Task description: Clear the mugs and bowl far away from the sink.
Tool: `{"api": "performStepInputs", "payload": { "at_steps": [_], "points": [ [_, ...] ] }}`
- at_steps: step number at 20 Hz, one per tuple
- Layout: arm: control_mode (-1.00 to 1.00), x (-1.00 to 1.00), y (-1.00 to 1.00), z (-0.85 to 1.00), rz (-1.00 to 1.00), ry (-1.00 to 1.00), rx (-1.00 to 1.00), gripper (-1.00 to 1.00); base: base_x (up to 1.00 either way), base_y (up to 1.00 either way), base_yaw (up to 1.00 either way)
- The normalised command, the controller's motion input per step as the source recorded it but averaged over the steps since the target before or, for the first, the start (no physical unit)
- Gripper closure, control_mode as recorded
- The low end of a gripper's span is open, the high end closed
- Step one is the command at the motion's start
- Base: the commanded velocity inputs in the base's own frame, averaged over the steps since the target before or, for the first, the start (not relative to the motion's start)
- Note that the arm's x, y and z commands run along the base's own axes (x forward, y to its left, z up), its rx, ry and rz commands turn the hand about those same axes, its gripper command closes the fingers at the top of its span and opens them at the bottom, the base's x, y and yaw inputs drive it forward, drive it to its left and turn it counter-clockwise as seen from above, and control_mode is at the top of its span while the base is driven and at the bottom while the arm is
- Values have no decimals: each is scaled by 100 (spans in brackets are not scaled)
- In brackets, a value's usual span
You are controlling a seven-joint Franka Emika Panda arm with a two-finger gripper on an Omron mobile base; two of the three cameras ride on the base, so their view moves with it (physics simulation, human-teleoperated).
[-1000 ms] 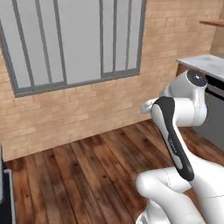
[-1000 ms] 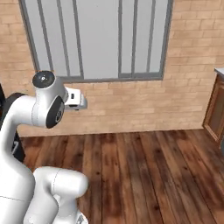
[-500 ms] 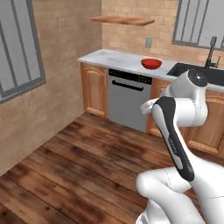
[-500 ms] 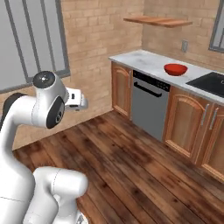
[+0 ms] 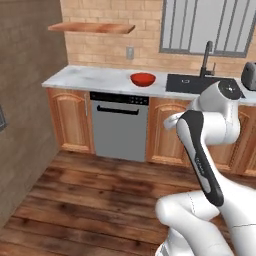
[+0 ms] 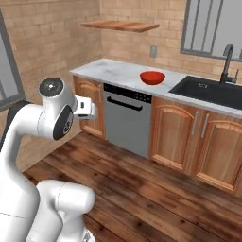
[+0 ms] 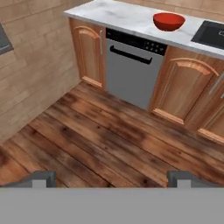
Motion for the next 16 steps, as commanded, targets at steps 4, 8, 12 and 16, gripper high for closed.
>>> {"api": "performStepInputs", "payload": {
  "at_steps": [4,8,12,16],
  "points": [
    [100,0,0,0,0,0,0,-100,100,75,-49],
    [100,0,0,0,0,0,0,-100,100,59,-50],
    [100,0,0,0,0,0,0,-100,100,67,-44],
    [100,0,0,0,0,0,0,-100,100,79,-32]
  ]
}}
